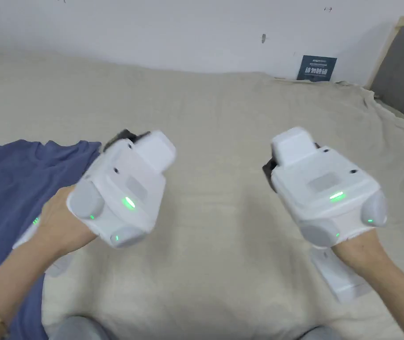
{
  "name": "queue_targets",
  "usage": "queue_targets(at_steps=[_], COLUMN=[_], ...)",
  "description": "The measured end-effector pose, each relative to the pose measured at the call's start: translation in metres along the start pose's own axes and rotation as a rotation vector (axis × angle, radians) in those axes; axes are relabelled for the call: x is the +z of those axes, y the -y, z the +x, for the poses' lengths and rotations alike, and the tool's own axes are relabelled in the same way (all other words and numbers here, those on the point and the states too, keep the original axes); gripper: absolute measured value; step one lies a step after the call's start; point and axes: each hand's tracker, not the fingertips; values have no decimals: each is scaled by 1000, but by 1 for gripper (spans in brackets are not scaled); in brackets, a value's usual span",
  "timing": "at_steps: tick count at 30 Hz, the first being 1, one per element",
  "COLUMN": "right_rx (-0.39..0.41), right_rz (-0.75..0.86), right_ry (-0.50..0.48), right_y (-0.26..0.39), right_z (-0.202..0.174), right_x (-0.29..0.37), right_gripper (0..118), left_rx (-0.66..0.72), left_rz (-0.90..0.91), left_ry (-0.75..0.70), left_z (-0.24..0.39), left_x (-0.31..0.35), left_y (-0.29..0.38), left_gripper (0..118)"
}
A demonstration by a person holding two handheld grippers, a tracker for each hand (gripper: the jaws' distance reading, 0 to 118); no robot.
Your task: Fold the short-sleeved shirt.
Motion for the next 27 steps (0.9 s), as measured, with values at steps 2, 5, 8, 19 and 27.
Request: queue_targets(at_steps=[2, 5, 8, 19, 27], right_rx=[-244, -412, -367, -236, -220], right_rz=[23, 38, 38, 12, 17], right_ry=[24, 139, 150, 143, 128], right_y=[3, 20, 36, 47, 45], right_z=[21, 36, 41, 24, 19], right_x=[6, 18, 19, 24, 24], right_gripper=[0, 0, 0, 0, 0], left_rx=[396, 620, 602, 536, 535], left_rz=[-10, 18, 29, 27, 32], left_ry=[8, -31, -43, -27, -31], left_z=[-23, -28, -16, 5, 2], left_x=[-2, 9, 10, 23, 21], left_y=[3, 17, 33, 33, 30], left_gripper=[0, 0, 0, 0, 0])
